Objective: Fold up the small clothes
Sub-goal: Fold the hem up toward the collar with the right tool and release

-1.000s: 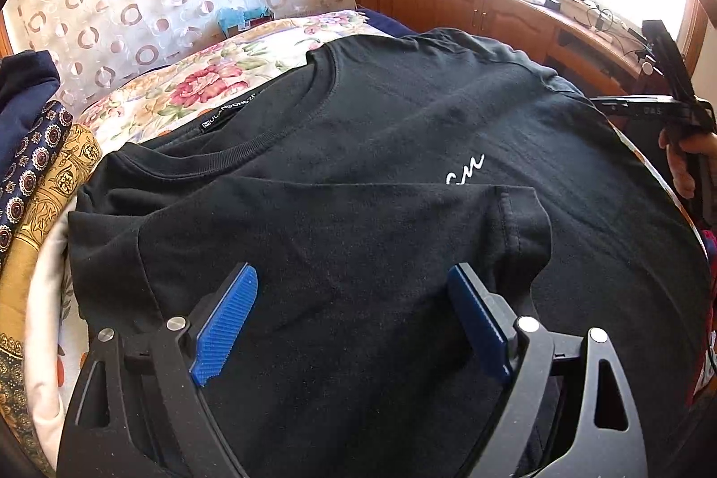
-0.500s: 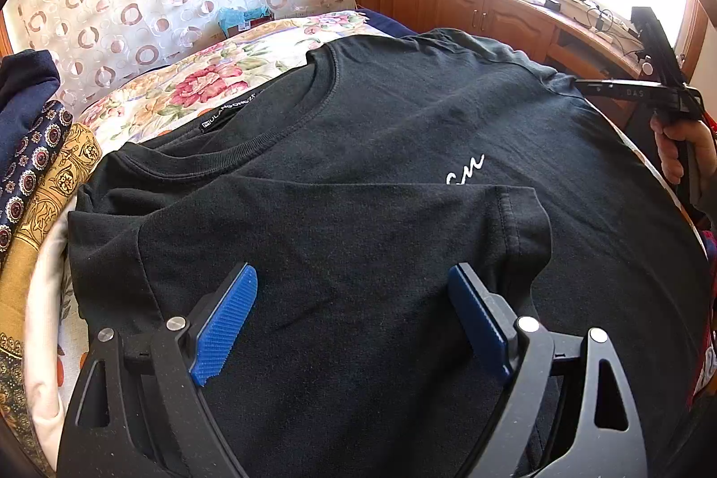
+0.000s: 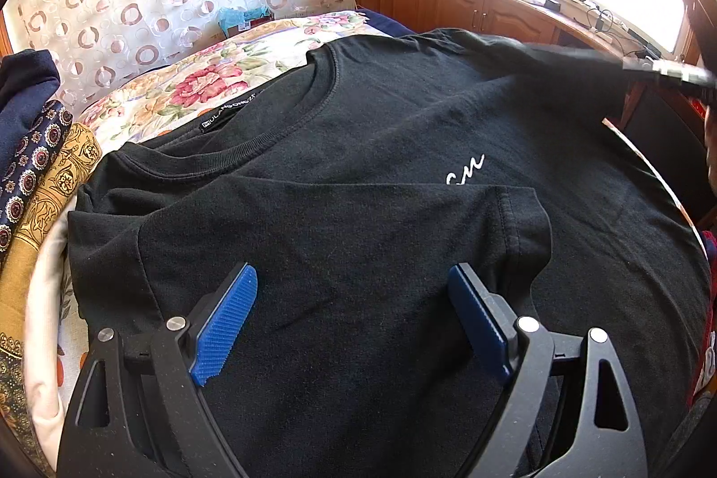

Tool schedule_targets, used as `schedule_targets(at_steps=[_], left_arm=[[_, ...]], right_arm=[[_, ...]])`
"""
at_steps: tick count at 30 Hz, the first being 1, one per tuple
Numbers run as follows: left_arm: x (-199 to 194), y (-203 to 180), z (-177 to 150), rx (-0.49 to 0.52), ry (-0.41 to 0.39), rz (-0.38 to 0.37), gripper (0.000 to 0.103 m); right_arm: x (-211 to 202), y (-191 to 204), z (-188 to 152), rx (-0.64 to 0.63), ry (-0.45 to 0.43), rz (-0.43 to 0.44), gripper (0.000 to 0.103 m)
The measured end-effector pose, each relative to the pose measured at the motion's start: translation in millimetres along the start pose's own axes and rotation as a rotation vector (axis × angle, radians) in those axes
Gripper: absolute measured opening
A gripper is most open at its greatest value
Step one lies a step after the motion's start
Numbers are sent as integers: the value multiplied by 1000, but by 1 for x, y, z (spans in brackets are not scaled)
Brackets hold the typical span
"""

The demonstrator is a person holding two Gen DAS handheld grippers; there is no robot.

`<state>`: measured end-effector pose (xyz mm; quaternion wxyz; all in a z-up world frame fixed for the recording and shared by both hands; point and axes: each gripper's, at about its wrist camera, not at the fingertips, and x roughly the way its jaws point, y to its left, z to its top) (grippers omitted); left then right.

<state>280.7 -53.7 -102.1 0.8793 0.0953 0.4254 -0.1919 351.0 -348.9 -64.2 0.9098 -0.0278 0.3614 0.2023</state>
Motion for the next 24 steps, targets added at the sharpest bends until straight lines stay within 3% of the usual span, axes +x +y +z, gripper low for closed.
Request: schedule_targets(at_steps=[4,7,10,12,13,18,24], left_arm=[[0,0,0,0,0,0,88],[0,0,0,-1,0,1,88],[-4,1,1,-25,23,0,88],[-15,1,7,-47,0,-40,88],[-20,0,11,-51,-13,-52,88],[-43,-17,41,-25,-82,-67,88],[-47,-40,60,12,-102,-72,88]], right_arm=[[24,7,-30,-1,102,8,5],[20,4,-42,3,119,-5,8],[2,-6,-41,16,88,-31,27],[-16,-15,-39,40,46,-46,48],[-21,-22,-40,59,31,-61,50],[-9,-61,-33,188,29,-115,51],[37,-95,-28,350,84,-34,51]])
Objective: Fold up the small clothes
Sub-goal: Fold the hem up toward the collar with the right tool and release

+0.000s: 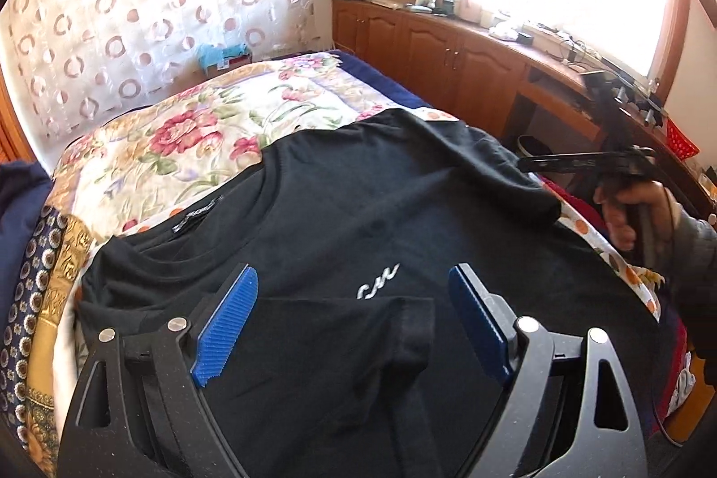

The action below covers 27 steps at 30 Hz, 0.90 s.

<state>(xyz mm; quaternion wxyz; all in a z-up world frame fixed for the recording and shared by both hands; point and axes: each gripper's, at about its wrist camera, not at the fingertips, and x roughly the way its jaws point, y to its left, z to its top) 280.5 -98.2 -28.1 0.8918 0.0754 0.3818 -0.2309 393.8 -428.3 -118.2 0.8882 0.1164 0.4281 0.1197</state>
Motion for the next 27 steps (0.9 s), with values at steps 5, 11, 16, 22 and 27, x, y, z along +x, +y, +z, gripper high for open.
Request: schedule_targets(at_steps=[5,11,16,22,27], left_arm=[[3,2,-4,-6,12,-7,88],[3,7,-12,-28,16,0,88],[1,16,-23,-43,18,10,88],[-3,32,-34,-73,19,36,88],[-7,46,-42,-100,11,57,88]], right_arm=[[9,-7,12,57,33,56,51],[2,-2,26,-2,6,37,20],[-11,16,31,-85,-50,-33,5],[-54,80,35,-230,-134,-2,4],[-80,161,22,-393,-147,158,5]])
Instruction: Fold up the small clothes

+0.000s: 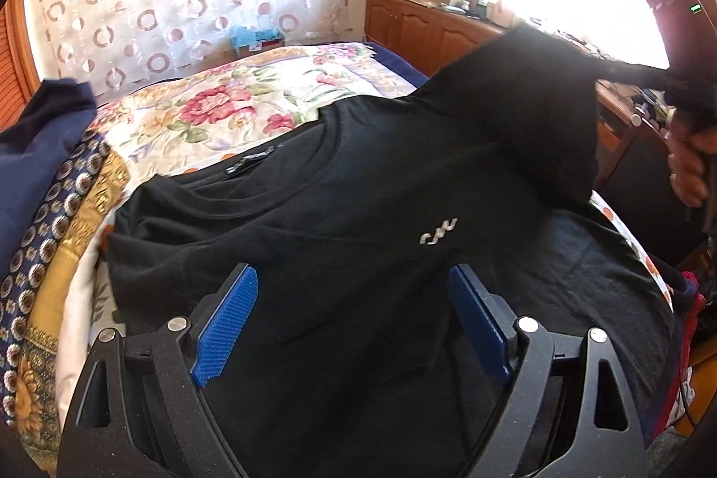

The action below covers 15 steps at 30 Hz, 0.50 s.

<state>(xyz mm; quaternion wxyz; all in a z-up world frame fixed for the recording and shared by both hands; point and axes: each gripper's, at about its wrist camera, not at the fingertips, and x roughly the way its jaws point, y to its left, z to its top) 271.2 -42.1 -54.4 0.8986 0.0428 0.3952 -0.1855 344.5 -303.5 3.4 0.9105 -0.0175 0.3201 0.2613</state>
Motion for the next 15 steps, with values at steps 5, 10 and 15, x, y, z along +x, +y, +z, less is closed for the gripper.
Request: schedule_targets(at_steps=[5,10,15], left_arm=[[2,10,-7,-27,10,6,88],[5,11,-11,-27,19,11,88],[13,12,-7,-31,27,8,88]], right_arm=[[16,56,5,-116,43,46,37],[21,40,-5,-77,52,25,47],[36,16,-26,-24,152,-57,47]])
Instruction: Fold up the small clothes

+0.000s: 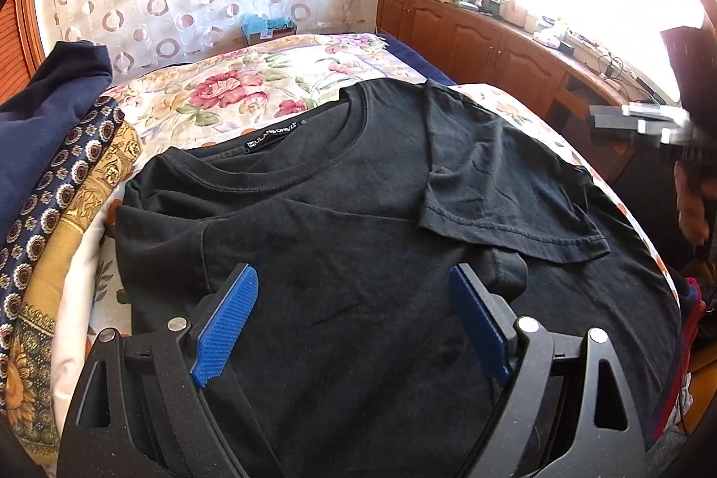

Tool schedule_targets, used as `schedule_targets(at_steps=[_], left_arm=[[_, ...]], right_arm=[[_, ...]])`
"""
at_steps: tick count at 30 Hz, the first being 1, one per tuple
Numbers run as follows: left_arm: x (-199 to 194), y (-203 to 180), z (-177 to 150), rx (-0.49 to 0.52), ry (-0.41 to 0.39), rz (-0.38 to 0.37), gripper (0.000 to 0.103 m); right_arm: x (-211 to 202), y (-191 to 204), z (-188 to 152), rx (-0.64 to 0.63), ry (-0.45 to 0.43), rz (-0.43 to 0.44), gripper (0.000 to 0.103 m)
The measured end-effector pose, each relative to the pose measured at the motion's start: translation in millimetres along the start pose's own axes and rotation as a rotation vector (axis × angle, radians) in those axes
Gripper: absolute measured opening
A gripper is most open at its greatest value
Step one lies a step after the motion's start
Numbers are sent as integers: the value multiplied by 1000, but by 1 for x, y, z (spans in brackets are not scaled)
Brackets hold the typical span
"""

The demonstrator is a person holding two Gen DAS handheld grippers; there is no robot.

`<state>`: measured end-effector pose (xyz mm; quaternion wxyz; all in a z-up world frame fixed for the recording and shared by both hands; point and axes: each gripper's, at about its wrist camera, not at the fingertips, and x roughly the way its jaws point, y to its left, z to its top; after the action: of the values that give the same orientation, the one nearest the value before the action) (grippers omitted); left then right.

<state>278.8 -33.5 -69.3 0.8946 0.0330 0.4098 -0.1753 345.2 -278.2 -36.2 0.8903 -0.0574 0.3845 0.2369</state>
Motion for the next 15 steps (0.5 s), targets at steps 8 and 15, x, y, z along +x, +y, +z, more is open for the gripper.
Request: schedule_targets(at_steps=[8,15], left_arm=[[12,-11,7,30,14,6,88],[5,9,3,17,17,60,88]], right_arm=[[14,-4,-37,39,68,-114,47],[23,-9,-46,50,108,-145,47]])
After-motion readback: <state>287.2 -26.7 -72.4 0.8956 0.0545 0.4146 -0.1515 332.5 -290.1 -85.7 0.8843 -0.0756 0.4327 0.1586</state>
